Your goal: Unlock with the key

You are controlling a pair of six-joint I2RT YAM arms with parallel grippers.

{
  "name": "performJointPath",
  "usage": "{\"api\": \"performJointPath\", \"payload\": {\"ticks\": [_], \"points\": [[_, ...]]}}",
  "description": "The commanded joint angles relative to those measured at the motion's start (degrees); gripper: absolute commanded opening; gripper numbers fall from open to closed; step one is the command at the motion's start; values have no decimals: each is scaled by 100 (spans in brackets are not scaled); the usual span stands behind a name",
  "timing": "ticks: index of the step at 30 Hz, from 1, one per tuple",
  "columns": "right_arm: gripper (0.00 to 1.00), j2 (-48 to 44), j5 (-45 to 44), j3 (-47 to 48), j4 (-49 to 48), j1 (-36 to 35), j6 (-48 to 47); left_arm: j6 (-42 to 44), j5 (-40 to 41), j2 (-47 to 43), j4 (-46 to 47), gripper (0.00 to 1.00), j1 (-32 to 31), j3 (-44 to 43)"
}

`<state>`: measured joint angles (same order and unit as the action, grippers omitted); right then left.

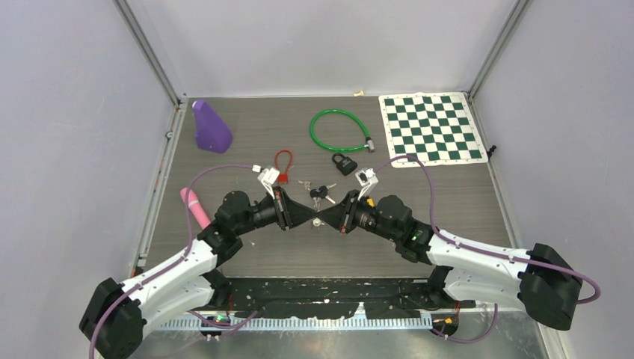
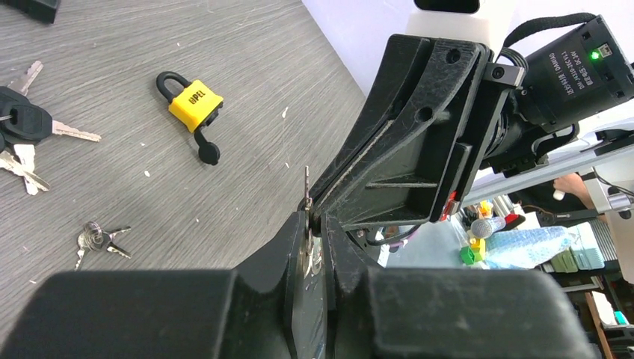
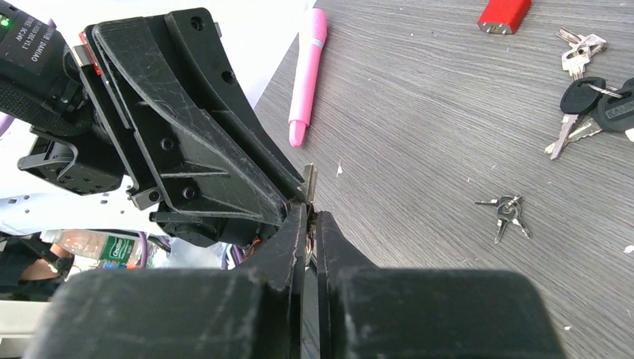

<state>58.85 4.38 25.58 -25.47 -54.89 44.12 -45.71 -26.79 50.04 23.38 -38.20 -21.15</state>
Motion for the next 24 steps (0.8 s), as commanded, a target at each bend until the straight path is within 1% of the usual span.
{"api": "performJointPath", "payload": {"ticks": [1,3,4,5,6,7,8,9,11,15,17,19,20,21,22,24], "points": [[5,-80,64,-6,-493,14,100,140,102,-141,300,0,-13,37],[7,-147,62,-23,-515,16,123,221,156,-201,165,0,-21,32],[16,-207,43,-25,-496,28,81,292,202,-251,78,0,-20,27],[20,-256,40,-22,-435,38,45,389,265,-309,-64,0,-13,8],[27,-389,31,-16,-381,79,-39,489,329,-383,-191,0,-8,-6],[30,-460,25,6,-230,108,-85,600,375,-463,-281,0,-9,-19],[36,-627,25,16,-103,174,-175,659,411,-536,-359,0,-10,-48],[39,-707,39,17,-56,208,-215,703,419,-595,-425,0,-2,-71],[47,-1000,182,5,-31,349,-320,768,352,-666,-484,0,5,-137],[49,-1091,759,56,-223,704,-383,769,147,-617,-457,0,1,-258],[49,-1031,801,196,74,850,-499,823,270,-562,-601,0,3,-322],[49,-878,690,445,780,889,-719,946,571,-555,-1005,0,3,-415],[49,-806,662,662,1383,895,-816,1005,797,-549,-1447,2,5,-494],[49,-640,619,757,1653,902,-999,1115,982,-536,-1824,9,3,-592],[50,-564,596,920,2159,897,-1062,1256,1244,-519,-2147,17,-2,-677],[51,-329,600,1038,2637,893,-1206,1486,1520,-399,-2818,31,5,-880]]}}
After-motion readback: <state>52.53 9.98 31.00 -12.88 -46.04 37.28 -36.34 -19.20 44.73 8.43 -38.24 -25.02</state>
